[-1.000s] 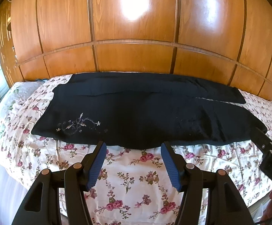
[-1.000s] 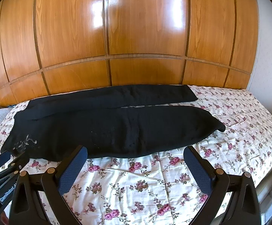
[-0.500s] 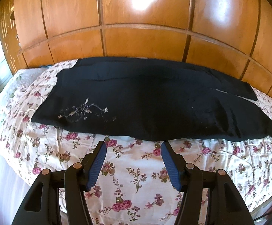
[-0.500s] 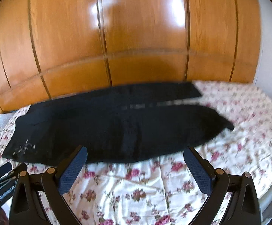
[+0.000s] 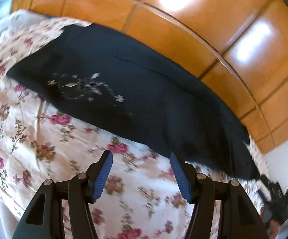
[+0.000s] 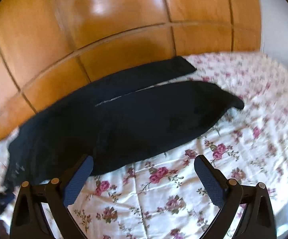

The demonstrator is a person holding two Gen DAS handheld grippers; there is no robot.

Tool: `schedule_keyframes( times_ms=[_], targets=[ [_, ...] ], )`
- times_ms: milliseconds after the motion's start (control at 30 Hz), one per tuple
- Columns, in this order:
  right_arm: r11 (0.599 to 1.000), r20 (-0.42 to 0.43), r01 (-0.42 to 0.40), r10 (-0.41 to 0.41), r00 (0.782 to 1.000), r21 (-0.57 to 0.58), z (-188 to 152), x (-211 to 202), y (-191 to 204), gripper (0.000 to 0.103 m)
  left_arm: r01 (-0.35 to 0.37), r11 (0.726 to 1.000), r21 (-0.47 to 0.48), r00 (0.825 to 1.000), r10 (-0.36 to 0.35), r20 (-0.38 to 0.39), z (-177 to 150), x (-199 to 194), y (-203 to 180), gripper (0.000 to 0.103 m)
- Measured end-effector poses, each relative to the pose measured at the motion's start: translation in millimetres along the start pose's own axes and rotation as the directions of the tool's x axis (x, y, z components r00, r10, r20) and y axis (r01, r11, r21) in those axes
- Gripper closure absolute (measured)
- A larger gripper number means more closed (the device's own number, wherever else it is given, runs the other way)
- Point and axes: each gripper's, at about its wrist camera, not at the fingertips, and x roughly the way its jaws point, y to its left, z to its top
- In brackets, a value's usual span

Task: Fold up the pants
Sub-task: 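Lower both grippers onto the trousers' waistband and close them on it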

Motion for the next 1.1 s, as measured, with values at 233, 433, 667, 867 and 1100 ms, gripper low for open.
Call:
schedule_keyframes(
  times_ms=[233, 433, 667, 867, 1100],
  targets=[
    [0.954, -0.006, -0.148, 0.155, 0.988, 0.259, 4.3, 21.2, -63.8, 0.028, 0.005, 0.982, -0.186, 0.996, 0.012, 0.086, 14.5, 0.6, 66.4, 0.042],
    [0.922, 0.003, -0.175, 0.185, 0.983, 0.346, 6.8, 41.5, -92.4, 0.040, 0.022, 0.977, -0.212, 0.981, 0.020, 0.195, 17.1, -3.2, 101.0, 0.042],
    [0.894, 0.076, -0.232, 0.219, 0.973, 0.383, 12.6, 56.0, -108.2, 0.048, 0.145, 0.952, -0.269, 0.955, -0.064, 0.289, 23.3, -2.7, 138.9, 0.042],
    [0.863, 0.113, -0.254, 0.228, 0.967, 0.437, 23.1, 71.0, -117.3, 0.064, 0.167, 0.950, -0.262, 0.950, -0.084, 0.300, 29.5, 8.4, 135.3, 0.042],
    [0.882, 0.128, -0.253, 0.219, 0.967, 0.397, 30.7, 88.1, -119.3, 0.084, 0.099, 0.953, -0.286, 0.959, -0.015, 0.283, 40.3, 22.5, 129.7, 0.056]
  ],
)
